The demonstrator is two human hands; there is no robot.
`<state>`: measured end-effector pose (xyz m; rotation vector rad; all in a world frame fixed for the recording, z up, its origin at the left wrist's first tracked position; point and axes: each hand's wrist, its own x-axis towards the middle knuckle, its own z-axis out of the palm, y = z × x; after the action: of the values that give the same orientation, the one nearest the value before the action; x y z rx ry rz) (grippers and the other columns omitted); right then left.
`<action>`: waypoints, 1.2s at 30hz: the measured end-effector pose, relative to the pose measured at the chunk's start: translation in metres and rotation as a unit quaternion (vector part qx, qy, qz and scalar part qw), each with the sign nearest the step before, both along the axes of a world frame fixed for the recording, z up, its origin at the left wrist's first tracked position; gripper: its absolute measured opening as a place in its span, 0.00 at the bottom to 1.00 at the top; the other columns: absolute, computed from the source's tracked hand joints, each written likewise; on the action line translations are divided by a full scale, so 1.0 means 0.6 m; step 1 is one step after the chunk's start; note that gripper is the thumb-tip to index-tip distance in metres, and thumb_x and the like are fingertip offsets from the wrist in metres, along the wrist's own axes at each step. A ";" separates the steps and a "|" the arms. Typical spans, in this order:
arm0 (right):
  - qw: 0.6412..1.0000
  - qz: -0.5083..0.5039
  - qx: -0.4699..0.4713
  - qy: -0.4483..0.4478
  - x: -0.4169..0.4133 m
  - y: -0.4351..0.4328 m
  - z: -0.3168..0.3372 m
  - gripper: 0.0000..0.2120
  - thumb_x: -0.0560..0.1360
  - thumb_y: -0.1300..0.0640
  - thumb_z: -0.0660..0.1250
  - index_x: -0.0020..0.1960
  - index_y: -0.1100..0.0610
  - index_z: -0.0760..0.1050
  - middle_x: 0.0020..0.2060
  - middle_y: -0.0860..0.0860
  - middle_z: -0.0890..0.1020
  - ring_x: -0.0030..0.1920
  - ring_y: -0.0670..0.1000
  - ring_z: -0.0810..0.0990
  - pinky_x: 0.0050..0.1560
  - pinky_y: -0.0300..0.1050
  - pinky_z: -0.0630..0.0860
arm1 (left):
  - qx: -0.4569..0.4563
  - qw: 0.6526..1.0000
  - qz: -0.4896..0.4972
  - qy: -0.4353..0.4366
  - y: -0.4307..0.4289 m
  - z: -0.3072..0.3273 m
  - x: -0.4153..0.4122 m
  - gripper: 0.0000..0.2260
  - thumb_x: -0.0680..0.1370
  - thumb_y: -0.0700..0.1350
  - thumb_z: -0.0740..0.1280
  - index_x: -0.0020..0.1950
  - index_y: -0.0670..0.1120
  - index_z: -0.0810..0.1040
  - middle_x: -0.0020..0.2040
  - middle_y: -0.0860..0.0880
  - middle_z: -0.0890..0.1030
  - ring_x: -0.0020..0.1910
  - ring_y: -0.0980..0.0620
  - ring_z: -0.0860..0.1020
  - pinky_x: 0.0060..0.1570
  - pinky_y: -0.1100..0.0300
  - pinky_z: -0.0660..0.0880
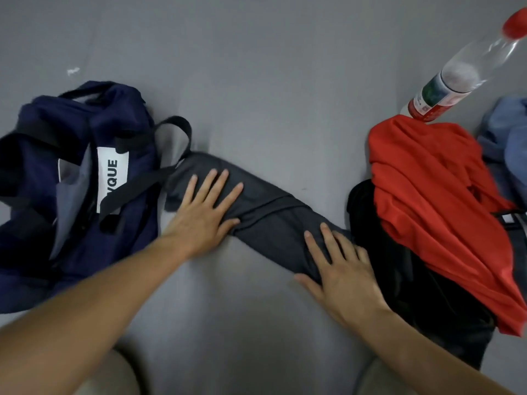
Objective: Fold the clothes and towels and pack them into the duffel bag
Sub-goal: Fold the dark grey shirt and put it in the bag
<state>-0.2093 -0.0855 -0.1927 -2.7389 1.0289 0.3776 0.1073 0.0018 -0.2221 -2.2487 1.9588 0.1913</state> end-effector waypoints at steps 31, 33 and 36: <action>0.975 0.200 0.026 -0.098 0.016 -0.013 -0.030 0.35 0.74 0.48 0.71 0.78 0.50 0.64 0.77 0.52 0.65 0.77 0.57 0.64 0.74 0.59 0.63 | -0.083 0.962 0.050 0.255 0.121 0.061 -0.178 0.19 0.82 0.49 0.64 0.73 0.50 0.74 0.79 0.48 0.63 0.70 0.48 0.73 0.65 0.55 0.75; 0.974 0.193 0.029 -0.114 0.016 -0.026 -0.030 0.36 0.74 0.51 0.72 0.79 0.51 0.61 0.78 0.54 0.63 0.78 0.59 0.61 0.75 0.60 0.62 | -0.080 0.979 -0.015 0.189 0.100 0.046 -0.169 0.19 0.84 0.50 0.60 0.75 0.49 0.71 0.79 0.45 0.64 0.75 0.45 0.67 0.71 0.50 0.70; 0.963 0.231 0.040 -0.135 0.005 -0.017 -0.043 0.43 0.73 0.63 0.72 0.81 0.50 0.55 0.79 0.53 0.60 0.80 0.59 0.55 0.77 0.59 0.59 | 0.005 0.987 -0.056 0.154 0.097 0.024 -0.166 0.24 0.86 0.56 0.46 0.82 0.52 0.55 0.82 0.46 0.53 0.81 0.46 0.51 0.77 0.46 0.59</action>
<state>-0.2064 -0.0959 -0.2184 -2.8298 0.2946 0.0982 0.0079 0.0602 -0.2075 -2.2030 2.2196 0.5618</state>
